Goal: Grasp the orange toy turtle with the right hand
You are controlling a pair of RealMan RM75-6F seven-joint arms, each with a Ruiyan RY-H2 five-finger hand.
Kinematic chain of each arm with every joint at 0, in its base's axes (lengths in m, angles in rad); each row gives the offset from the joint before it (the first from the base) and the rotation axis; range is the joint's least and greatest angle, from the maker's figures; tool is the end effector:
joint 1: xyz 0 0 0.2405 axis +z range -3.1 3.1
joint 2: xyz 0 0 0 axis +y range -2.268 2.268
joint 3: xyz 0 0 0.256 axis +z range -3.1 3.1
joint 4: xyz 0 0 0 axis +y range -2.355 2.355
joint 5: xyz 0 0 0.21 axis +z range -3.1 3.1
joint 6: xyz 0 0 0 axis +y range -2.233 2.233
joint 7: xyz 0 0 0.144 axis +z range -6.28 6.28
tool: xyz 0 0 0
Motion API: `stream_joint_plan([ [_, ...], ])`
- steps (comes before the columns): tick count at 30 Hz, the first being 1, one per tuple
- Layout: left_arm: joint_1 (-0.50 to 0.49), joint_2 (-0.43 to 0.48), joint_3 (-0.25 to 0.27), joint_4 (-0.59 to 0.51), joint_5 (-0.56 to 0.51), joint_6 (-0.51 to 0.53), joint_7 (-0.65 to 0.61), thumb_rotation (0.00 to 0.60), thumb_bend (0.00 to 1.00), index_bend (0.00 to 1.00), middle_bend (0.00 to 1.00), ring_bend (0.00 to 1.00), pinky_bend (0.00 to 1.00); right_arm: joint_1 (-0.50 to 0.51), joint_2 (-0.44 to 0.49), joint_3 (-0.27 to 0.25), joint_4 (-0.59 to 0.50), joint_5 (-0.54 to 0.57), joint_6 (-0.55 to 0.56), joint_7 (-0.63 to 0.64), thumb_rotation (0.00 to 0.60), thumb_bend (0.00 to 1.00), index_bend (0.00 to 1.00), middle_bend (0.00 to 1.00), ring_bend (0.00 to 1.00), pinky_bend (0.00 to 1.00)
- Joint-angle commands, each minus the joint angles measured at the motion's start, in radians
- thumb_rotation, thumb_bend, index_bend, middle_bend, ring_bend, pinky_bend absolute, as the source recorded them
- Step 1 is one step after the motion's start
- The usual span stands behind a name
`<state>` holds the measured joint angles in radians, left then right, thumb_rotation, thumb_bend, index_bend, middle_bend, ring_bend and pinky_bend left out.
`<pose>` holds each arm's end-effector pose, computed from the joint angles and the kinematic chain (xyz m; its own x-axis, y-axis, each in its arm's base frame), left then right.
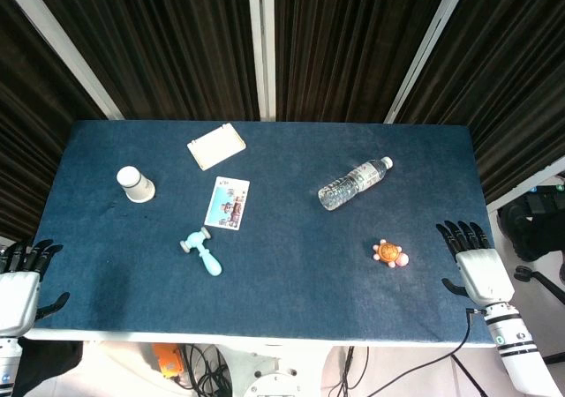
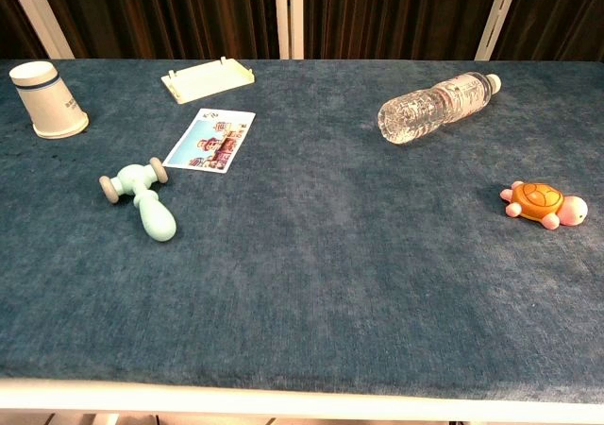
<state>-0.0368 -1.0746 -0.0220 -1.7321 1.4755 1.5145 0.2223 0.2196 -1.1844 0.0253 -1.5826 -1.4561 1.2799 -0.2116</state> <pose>-0.3026 0.1591 0.1637 0.5247 0.0344 0.8506 0.8491 0.0506 -0.5258 -0.3030 -0.2145 0.1122 0.5583 -0.1610 0.8139 -0.8295 -0.1269 0.5439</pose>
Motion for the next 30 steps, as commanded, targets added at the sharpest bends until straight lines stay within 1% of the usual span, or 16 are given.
stream_joint_plan([
  [1, 0.0, 0.001, 0.001, -0.001, 0.0, -0.001, 0.002, 0.6, 0.16, 0.21, 0.13, 0.0, 0.1, 0.001, 0.0, 0.0, 0.0, 0.0, -0.001, -0.001, 0.6, 0.09, 0.0, 0.07, 0.0, 0.0],
  [13, 0.008, 0.003, 0.004, -0.01, 0.003, 0.01, 0.012, 0.6, 0.16, 0.21, 0.13, 0.0, 0.1, 0.015, 0.008, -0.005, -0.013, 0.008, -0.037, -0.011, 0.6, 0.09, 0.0, 0.07, 0.0, 0.0],
  [21, 0.003, 0.006, -0.002, -0.013, -0.007, 0.001, 0.012, 0.6, 0.16, 0.21, 0.13, 0.0, 0.1, 0.035, 0.007, 0.002, -0.033, 0.011, -0.057, -0.038, 0.6, 0.09, 0.0, 0.08, 0.0, 0.0],
  [26, -0.009, 0.008, -0.002, -0.012, -0.007, -0.021, 0.009, 0.6, 0.16, 0.21, 0.13, 0.0, 0.1, 0.047, -0.003, 0.003, -0.04, 0.01, -0.069, -0.054, 0.6, 0.09, 0.0, 0.08, 0.0, 0.0],
  [30, -0.008, 0.01, 0.003, -0.015, -0.007, -0.023, 0.013, 0.6, 0.16, 0.21, 0.13, 0.0, 0.1, 0.059, -0.027, 0.006, -0.027, 0.007, -0.078, -0.059, 0.6, 0.09, 0.0, 0.09, 0.0, 0.0],
])
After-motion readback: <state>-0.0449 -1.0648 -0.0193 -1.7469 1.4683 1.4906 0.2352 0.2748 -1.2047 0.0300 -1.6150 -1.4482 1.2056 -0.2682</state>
